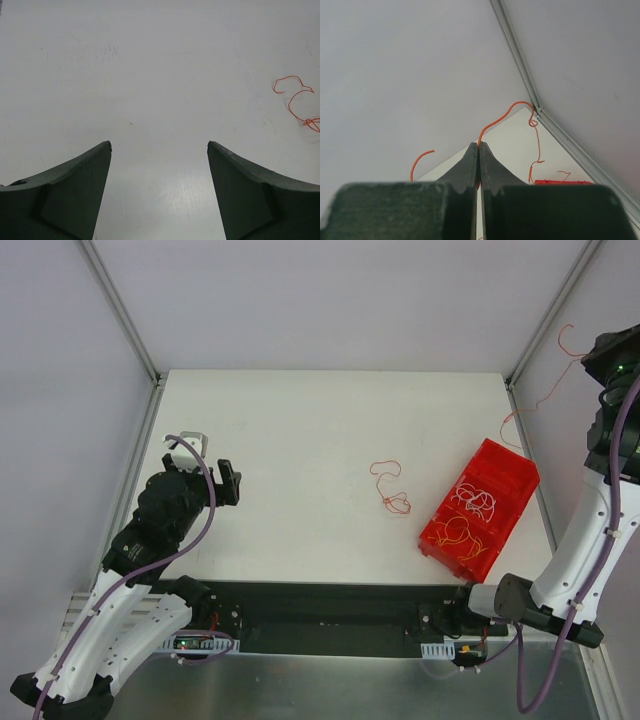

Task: Untangle the cables

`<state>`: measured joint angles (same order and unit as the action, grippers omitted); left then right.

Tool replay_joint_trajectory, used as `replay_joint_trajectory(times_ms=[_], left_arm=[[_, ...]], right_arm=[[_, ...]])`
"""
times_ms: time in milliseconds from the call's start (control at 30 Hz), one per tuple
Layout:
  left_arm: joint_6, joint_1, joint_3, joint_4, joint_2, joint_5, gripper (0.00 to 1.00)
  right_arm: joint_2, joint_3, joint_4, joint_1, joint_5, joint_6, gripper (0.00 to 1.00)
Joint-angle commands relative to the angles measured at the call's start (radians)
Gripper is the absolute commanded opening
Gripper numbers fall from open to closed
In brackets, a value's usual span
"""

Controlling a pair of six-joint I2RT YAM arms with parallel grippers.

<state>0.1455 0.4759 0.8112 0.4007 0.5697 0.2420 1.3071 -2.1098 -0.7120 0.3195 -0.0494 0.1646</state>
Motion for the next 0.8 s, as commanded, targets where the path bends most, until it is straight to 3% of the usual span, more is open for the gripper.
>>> replay_joint_trajectory(times_ms=[0, 567, 767], left_arm=[[0.003, -0.013, -0.001, -0.036, -0.008, -0.013, 0.77], [0.002, -0.013, -0.004, -0.034, -0.021, -0.01, 0.77], [0.0, -0.013, -0.003, -0.034, -0.025, -0.009, 0.77]], right_arm=[[-0.02, 0.033, 0.002, 0.01, -0.023, -0.02, 0.01], [-0.149, 0.508, 0.135, 0.013, -0.024, -0.008, 0.01], [-0.212, 0.791, 0.21, 0.024, -0.027, 0.035, 0.01]])
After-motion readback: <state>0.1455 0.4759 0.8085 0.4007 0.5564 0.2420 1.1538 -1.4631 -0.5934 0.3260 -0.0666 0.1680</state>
